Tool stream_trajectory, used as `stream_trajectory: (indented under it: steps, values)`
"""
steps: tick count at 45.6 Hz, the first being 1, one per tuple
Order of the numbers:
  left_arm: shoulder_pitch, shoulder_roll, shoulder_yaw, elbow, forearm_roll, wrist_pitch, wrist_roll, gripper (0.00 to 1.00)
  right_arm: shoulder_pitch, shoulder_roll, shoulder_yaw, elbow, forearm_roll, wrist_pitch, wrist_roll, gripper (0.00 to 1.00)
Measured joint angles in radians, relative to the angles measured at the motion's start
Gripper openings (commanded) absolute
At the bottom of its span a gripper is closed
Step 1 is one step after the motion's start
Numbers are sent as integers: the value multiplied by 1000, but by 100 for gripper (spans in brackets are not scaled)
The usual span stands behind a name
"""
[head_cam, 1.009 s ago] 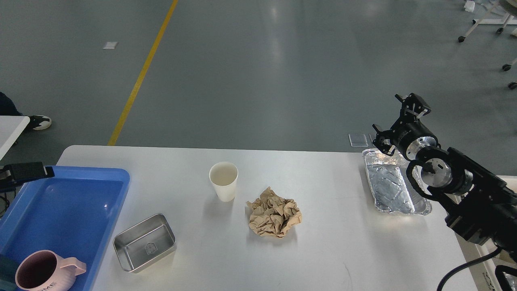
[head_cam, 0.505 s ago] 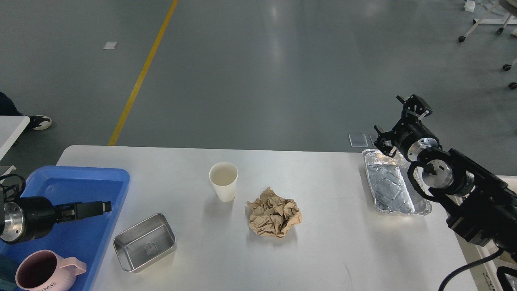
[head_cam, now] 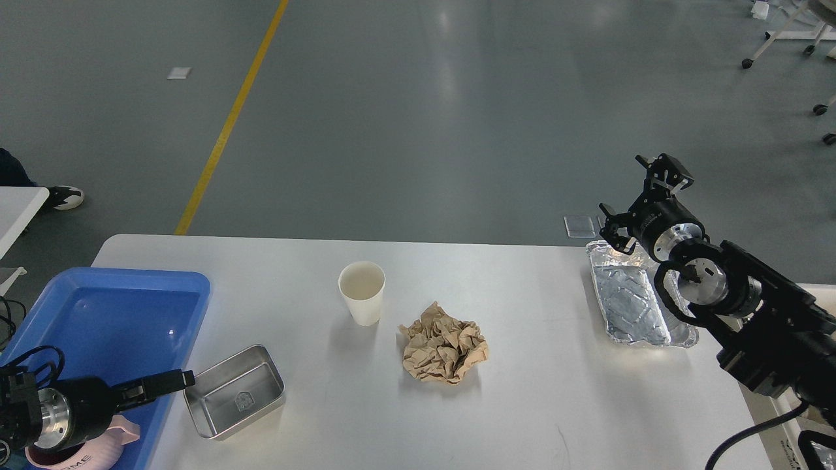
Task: Tidy desktop
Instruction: 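Reach the left gripper to the small steel box and grasp it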
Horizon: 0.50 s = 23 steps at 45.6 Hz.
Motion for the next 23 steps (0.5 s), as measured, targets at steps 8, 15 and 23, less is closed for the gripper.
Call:
stream_trajectory:
  steps: [8,15,23]
  values:
    - [28,-38,-4,8,-36,2,10,100,0,0,0,-1,0,0,0,100]
    - [30,-75,-7,17,-106,-2,56,100,0,0,-1,-3,0,0,0,100]
    - [31,-110,-9,24,-143,-4,67,100,0,-5,-2,-3,0,0,0,100]
